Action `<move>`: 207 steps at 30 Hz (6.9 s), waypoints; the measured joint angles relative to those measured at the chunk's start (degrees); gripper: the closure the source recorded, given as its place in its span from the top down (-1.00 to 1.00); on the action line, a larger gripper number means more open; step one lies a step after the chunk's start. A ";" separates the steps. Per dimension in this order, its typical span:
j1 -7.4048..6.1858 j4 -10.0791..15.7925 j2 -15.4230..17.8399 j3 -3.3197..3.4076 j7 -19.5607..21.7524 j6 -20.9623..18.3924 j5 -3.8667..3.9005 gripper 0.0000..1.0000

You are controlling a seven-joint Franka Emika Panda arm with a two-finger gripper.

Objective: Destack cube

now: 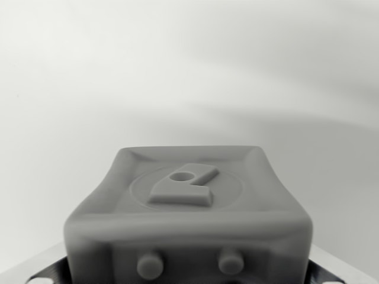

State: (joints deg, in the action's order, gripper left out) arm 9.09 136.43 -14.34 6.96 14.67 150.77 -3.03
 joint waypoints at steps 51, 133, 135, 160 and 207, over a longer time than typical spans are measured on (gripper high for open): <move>1.09 -10.62 -15.86 -3.62 -13.49 4.85 -0.38 -1.00; 1.08 -9.92 -11.73 -3.51 -13.38 1.78 -0.15 1.00; 1.02 -9.74 -10.89 -3.44 -13.34 1.13 -0.08 1.00; 0.67 -9.61 1.88 -2.83 -12.32 -11.43 1.49 1.00; 0.67 -17.00 12.81 -2.81 -11.52 -29.65 2.58 1.00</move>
State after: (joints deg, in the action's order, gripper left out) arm 9.77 119.43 -1.53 4.15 3.15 121.12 -0.45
